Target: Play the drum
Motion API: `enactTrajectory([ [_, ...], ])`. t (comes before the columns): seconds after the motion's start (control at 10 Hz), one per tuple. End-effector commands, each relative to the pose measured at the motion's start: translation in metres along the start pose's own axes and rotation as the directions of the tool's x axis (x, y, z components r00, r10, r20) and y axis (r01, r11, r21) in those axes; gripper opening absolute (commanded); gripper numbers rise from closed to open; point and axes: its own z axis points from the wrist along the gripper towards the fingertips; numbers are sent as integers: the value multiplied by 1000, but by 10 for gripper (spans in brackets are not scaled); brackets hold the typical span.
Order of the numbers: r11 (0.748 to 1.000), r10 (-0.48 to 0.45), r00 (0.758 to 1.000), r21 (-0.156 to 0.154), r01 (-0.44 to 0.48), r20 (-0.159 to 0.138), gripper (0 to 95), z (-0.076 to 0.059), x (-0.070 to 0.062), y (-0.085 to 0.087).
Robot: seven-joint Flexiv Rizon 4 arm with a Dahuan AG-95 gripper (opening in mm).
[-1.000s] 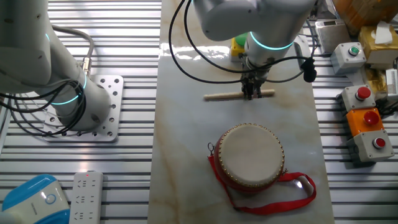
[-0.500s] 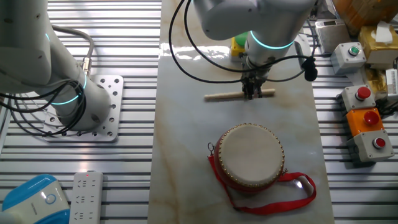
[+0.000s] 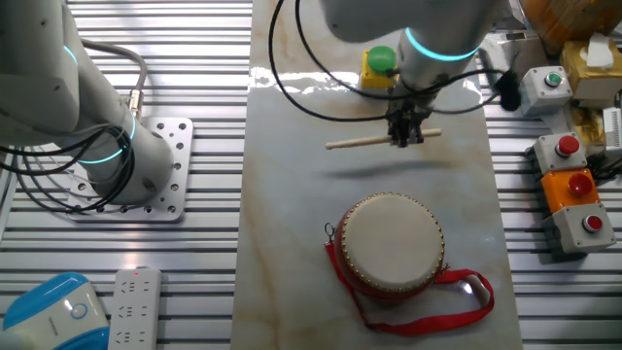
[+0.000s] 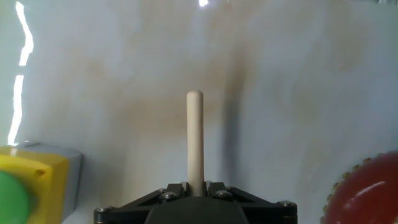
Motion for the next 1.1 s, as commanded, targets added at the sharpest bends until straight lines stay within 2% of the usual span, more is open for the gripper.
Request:
enactTrajectory([
  [0.1,997,-71,997,3,71,0,0,-16,-3,0],
  [0.4,979,-206,979,-1,206,4,0,-39,-4,0],
  [0.5,955,-296,955,2,296,-5,0,-44,-5,-2],
  [0.6,939,-343,939,5,343,-7,0,-46,-5,-3],
  [0.7,867,-499,867,-1,499,2,0,-51,-6,-7],
  [0.8,793,-610,793,-10,610,15,0,-55,-7,-11],
  [0.9,669,-742,669,-17,743,30,0,-61,-9,-17],
  [1.0,623,-781,624,-17,782,34,0,-64,-10,-20],
  [1.1,517,-855,517,-8,856,30,0,-69,-13,-31],
])
